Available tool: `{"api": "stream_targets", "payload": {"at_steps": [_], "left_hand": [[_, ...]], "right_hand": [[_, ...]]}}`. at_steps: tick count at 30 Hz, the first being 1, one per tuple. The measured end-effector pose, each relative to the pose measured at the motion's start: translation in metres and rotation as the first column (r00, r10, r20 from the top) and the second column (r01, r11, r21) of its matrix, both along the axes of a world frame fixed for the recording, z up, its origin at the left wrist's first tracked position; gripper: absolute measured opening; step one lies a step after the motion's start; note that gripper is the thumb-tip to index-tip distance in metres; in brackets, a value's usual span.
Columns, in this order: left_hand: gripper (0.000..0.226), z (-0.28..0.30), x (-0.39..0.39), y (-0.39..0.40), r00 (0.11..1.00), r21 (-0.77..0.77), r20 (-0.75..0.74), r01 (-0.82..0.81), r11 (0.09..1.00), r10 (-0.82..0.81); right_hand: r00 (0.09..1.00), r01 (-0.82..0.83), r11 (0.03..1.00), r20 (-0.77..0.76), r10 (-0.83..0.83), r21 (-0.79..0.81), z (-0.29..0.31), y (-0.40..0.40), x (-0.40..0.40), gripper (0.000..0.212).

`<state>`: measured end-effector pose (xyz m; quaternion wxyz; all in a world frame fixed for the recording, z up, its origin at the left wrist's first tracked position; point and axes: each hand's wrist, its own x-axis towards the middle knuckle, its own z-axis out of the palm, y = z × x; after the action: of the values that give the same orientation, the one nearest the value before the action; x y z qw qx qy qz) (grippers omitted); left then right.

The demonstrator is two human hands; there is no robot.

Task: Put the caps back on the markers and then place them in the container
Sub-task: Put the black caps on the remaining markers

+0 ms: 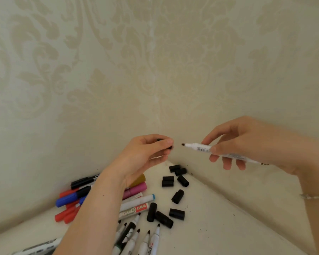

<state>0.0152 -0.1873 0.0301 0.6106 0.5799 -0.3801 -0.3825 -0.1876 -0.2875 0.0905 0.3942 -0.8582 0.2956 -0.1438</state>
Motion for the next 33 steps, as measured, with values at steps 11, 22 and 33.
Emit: {"api": "stream_targets", "payload": {"at_steps": [11,22,33], "left_hand": [[0.02,-0.048,0.001,-0.023,0.481,0.42,0.84,-0.287,0.861,-0.249],[0.037,-0.044,0.06,0.0,0.367,0.238,0.93,-0.585,0.775,-0.009],[0.026,-0.04,0.064,-0.045,0.12,0.45,0.871,-0.583,0.677,-0.476]], "right_hand": [[0.996,0.087,0.995,0.004,-0.087,-0.039,-0.005,-0.004,0.006,0.015],[0.994,0.112,0.992,0.023,-0.111,-0.054,-0.004,-0.007,0.004,0.015],[0.995,0.092,0.994,0.034,-0.09,-0.059,-0.003,-0.005,0.005,0.016]]}}
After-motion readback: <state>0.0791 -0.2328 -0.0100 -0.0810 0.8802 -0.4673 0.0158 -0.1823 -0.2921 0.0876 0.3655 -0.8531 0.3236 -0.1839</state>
